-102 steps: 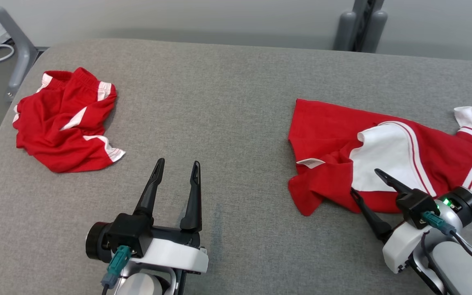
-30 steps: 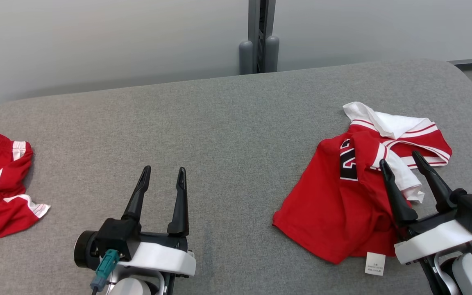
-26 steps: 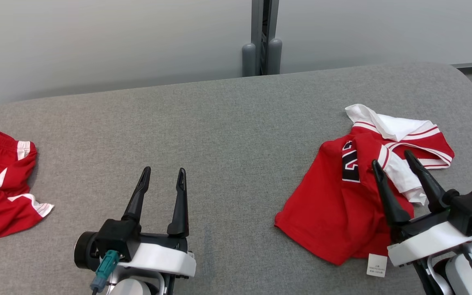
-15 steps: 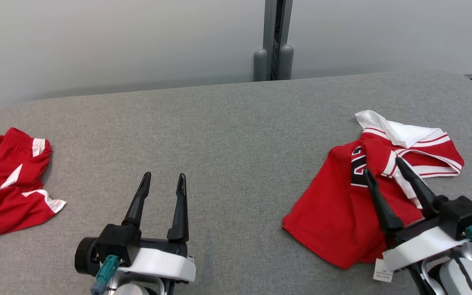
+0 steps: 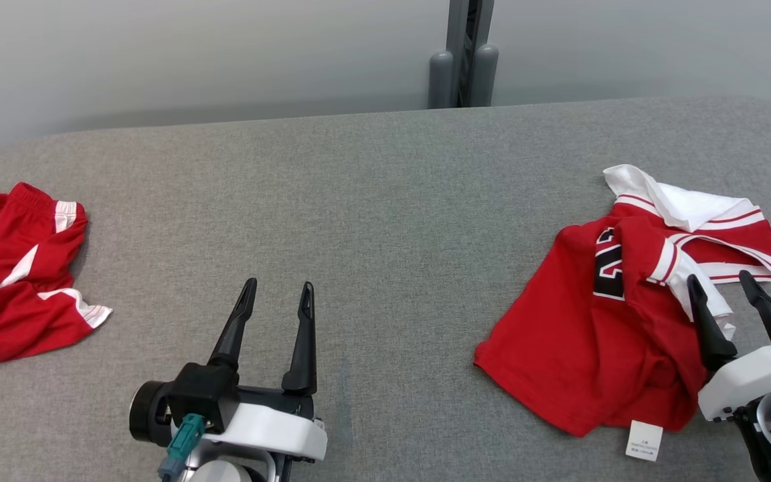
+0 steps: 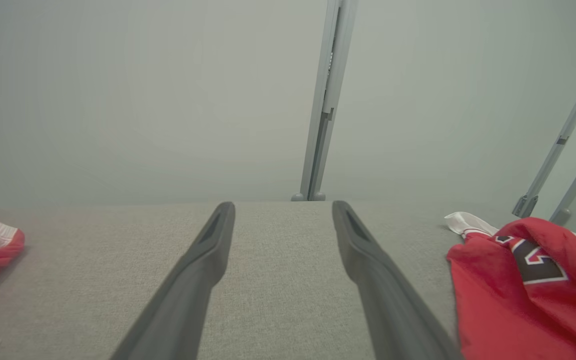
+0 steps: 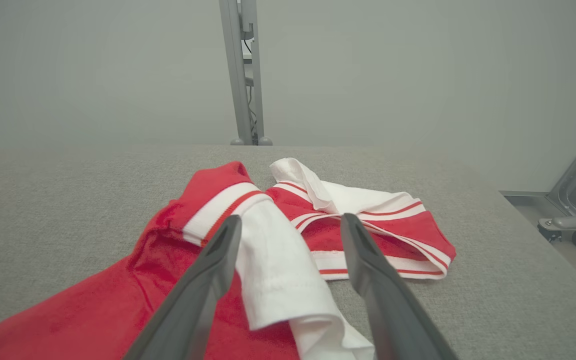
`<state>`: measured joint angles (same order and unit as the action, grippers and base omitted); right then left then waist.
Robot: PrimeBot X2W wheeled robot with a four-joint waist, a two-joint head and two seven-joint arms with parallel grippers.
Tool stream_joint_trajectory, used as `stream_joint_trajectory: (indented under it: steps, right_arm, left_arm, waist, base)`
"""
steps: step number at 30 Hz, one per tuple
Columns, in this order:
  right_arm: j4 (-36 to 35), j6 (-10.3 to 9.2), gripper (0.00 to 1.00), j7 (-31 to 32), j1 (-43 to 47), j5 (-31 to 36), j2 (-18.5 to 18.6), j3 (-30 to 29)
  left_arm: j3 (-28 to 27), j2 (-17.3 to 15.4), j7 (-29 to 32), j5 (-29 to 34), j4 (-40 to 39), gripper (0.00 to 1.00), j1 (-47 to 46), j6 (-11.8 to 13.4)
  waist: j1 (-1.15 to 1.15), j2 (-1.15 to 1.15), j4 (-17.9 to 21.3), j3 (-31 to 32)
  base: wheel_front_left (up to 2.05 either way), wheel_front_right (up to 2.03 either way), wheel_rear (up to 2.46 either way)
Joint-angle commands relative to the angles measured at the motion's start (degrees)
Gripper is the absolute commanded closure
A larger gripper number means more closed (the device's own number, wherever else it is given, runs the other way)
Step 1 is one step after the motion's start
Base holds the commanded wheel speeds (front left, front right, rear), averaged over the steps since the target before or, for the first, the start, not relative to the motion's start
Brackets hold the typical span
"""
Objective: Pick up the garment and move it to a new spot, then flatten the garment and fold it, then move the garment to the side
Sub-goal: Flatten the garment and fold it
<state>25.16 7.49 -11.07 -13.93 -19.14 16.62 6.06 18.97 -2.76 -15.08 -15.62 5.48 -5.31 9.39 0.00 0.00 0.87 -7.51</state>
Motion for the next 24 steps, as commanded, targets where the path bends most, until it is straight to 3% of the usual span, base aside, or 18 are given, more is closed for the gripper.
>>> stream_joint_trajectory:
  steps: [1,7,8,9,17,24]
  right_arm:
    - [1.7,0.0,0.0,0.5,-1.0,-0.9,0.9,-0.2]
    - [6.7,0.01,0.0,2.6,-2.7,-3.9,2.0,1.7]
    - [7.3,0.01,0.7,2.8,-3.0,-4.3,2.6,2.6]
    - [7.7,0.01,1.0,2.7,-3.5,-4.6,3.2,3.4]
    - [9.4,0.0,1.0,-1.8,-8.0,-2.3,6.5,1.7]
    - [10.5,0.01,1.0,-2.1,-6.9,3.8,8.7,-8.2]
  left_arm:
    - [-0.1,-0.2,0.0,0.6,0.2,0.0,-1.1,-0.1]
    - [0.2,-0.2,0.0,0.8,0.4,0.0,-1.5,-0.2]
    - [0.2,-0.2,0.0,0.7,0.4,0.0,-1.6,-0.2]
    - [0.3,-0.2,0.0,0.7,0.4,0.0,-1.8,-0.2]
    - [-0.3,-0.2,0.0,0.3,0.4,0.0,-1.9,0.4]
    - [0.2,-0.2,0.0,-0.5,0.0,0.0,-2.4,0.6]
  waist:
    - [0.0,0.0,-0.5,-0.7]
    - [0.0,0.0,-1.4,-1.7]
    - [0.0,0.0,-1.5,-1.9]
    - [0.0,0.0,-1.6,-2.0]
    - [0.0,0.0,-0.1,-1.8]
    - [0.0,0.0,2.6,-1.3]
  base:
    - [0.0,0.0,0.0]
    - [0.0,0.0,0.0]
    - [0.0,0.0,0.0]
    - [0.0,0.0,0.0]
    - [0.0,0.0,0.0]
    - [0.0,0.0,0.0]
